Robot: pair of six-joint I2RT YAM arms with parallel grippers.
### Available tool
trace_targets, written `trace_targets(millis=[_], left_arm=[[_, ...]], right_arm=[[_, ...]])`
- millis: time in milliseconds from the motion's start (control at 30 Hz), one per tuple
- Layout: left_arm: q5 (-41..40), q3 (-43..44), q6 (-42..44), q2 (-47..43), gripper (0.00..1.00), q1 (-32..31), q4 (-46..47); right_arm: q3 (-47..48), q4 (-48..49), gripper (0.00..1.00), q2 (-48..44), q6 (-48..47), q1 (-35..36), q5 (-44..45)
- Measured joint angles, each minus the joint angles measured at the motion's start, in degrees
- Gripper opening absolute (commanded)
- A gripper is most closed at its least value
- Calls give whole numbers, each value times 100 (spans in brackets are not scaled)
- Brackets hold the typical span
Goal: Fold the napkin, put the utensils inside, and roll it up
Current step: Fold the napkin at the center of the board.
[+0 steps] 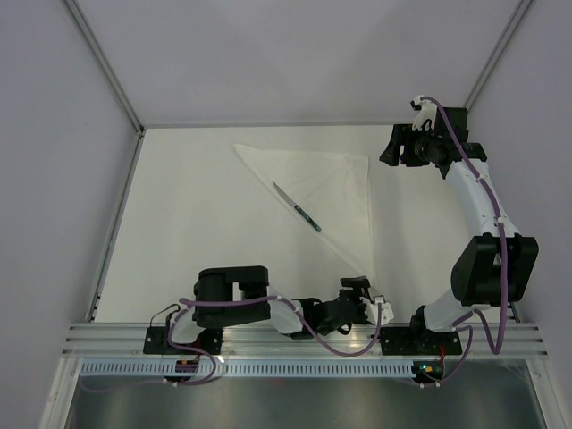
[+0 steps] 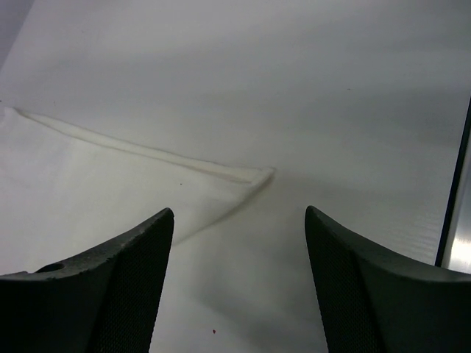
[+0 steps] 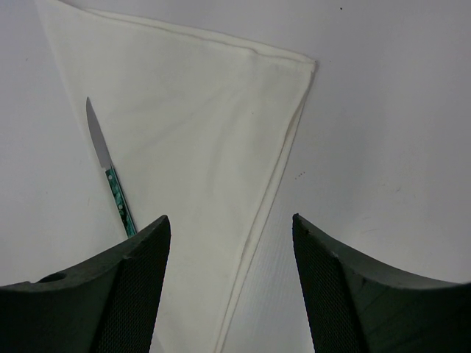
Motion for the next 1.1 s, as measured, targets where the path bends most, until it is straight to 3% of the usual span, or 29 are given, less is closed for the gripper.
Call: trace_targets(millis=[200,500,600,933,1000,1100], left_arm=[[-52,302,149,262,57,22,-37],[-26,507,160,391,55,131,-129],[-22,546,160,411,50,166,-155],[105,629,142,468,14,216,-376],[125,671,114,468,2,221,-474],[136,704,17,461,2,229,-557]], right_arm=[[0,-2,73,0,0,0,-7],[0,-9,73,4,0,0,-50],[0,-9,73,24,0,0,-59],[0,-17,72,90,-2,0,-90],[0,-20,72,92,-2,0,-90],[0,-24,73,96,-4,0,-92]])
